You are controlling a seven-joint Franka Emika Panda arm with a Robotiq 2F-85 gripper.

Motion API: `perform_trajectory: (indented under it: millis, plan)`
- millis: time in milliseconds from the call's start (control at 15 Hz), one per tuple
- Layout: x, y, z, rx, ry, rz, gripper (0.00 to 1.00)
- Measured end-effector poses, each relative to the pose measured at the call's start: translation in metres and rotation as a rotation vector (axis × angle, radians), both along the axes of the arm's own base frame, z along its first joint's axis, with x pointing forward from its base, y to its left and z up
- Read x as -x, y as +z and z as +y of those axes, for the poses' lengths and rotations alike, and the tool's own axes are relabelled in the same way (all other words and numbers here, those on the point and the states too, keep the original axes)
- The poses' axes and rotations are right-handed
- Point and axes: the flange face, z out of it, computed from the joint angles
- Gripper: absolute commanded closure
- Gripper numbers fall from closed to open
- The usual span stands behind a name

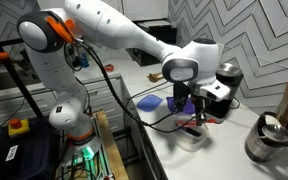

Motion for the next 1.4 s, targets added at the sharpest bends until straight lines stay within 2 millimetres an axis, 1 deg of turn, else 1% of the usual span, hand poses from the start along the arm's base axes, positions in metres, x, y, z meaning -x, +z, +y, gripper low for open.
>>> perform_trajectory:
  millis: [133,333,667,733,800,933,1133,1200,1400]
  plan:
    - [0.012,0.016,-0.012,-0.009,-0.048,-0.003,0.96]
    - [0.040,0.029,-0.043,-0.027,-0.164,-0.002,0.96]
    - [0.095,0.022,-0.099,-0.067,-0.405,-0.002,0.96]
    - [0.103,0.020,-0.107,-0.085,-0.446,-0.012,0.85]
    - [0.109,0.018,-0.114,-0.106,-0.481,-0.030,0.85]
    - [0.113,0.014,-0.119,-0.127,-0.517,-0.047,0.85]
    - [0.112,0.013,-0.119,-0.133,-0.527,-0.050,0.85]
    - [0.112,0.013,-0.119,-0.133,-0.528,-0.050,0.96]
    - [0.112,0.010,-0.121,-0.135,-0.543,-0.044,0.96]
